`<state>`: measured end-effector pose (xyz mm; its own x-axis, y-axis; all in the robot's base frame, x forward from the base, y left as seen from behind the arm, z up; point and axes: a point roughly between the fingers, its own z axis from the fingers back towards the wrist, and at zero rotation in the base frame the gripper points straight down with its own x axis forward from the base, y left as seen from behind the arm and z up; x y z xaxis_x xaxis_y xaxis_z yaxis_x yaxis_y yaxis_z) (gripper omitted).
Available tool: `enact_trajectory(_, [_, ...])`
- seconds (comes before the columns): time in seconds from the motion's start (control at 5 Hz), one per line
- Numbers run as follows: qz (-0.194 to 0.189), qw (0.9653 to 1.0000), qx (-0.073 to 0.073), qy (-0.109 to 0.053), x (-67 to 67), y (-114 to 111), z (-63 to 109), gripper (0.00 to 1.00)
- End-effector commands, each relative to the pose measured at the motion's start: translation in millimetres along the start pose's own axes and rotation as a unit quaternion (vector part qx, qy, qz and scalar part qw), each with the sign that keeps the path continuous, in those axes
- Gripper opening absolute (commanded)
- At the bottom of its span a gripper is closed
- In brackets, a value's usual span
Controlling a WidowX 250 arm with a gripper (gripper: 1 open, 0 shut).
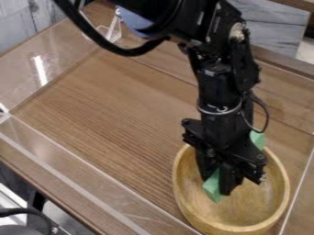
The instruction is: Put the green block in the brown bowl
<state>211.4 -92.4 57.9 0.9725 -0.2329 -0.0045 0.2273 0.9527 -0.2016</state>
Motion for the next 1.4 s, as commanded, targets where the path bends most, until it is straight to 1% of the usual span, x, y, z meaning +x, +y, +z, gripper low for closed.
enact_trajectory(0.0, [0.005, 0.9999, -0.005, -0.016, 7.3, 2.2, 6.8, 0.00])
enact_trajectory(0.6, [0.010, 0.9998, -0.014, -0.008, 5.7, 4.8, 6.0, 0.00])
enact_trajectory(1.2, [0.015, 0.9995, -0.026, 0.003, 2.0, 5.8, 7.2, 0.00])
